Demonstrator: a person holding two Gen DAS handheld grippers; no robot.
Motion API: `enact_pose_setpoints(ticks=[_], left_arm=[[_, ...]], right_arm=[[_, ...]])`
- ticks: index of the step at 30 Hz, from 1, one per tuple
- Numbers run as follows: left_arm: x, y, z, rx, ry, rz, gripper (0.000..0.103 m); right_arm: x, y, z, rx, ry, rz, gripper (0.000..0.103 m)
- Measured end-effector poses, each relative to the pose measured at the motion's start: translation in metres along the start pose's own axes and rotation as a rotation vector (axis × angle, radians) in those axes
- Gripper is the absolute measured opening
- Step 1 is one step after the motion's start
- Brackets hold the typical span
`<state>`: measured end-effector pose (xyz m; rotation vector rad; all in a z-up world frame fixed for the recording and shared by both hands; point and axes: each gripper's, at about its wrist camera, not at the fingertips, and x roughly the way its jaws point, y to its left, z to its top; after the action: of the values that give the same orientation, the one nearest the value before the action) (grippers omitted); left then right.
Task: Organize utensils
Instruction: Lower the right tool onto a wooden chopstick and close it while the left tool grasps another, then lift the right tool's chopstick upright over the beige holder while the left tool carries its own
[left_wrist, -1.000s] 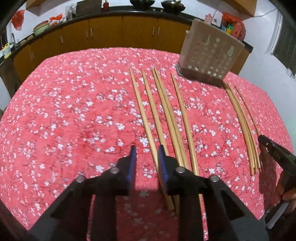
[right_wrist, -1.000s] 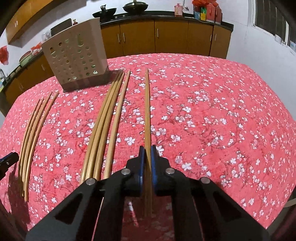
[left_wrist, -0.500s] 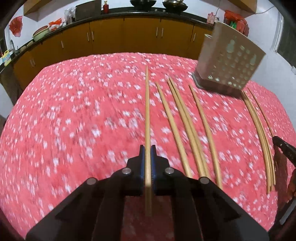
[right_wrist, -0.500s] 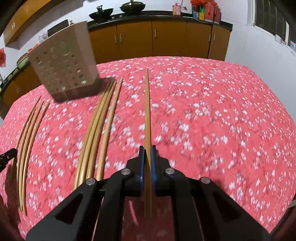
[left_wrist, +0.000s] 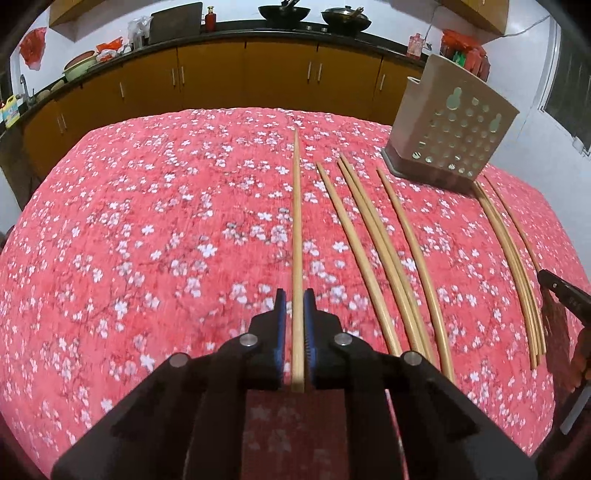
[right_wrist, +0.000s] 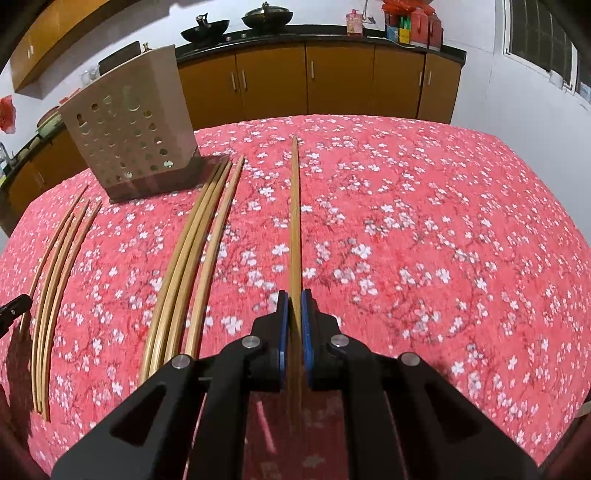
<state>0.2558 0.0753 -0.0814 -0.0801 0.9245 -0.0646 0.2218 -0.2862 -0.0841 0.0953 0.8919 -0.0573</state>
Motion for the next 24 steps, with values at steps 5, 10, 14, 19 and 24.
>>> enact_pose_setpoints(ticks=[5, 10, 14, 19, 24], left_arm=[[-0.005, -0.007, -0.012, 0.020, -0.017, 0.042, 0.011], [-0.006, -0.007, -0.012, 0.029, -0.003, 0.058, 0.008], [-0.017, -0.002, -0.010, 0.034, -0.012, 0.069, 0.008], [-0.045, 0.004, 0.001, 0.024, -0.082, 0.070, 0.008], [-0.074, 0.007, 0.014, 0.018, -0.160, 0.067, 0.008]], right_arm=[[-0.003, 0.001, -0.006, -0.020, -0.018, -0.017, 0.008], [-0.009, -0.002, -0.001, -0.009, -0.032, -0.003, 0.008], [-0.034, -0.003, 0.004, -0.022, -0.101, -0.003, 0.008], [-0.063, -0.008, 0.016, -0.017, -0.188, 0.004, 0.008], [-0.089, -0.014, 0.026, -0.002, -0.268, 0.004, 0.008]])
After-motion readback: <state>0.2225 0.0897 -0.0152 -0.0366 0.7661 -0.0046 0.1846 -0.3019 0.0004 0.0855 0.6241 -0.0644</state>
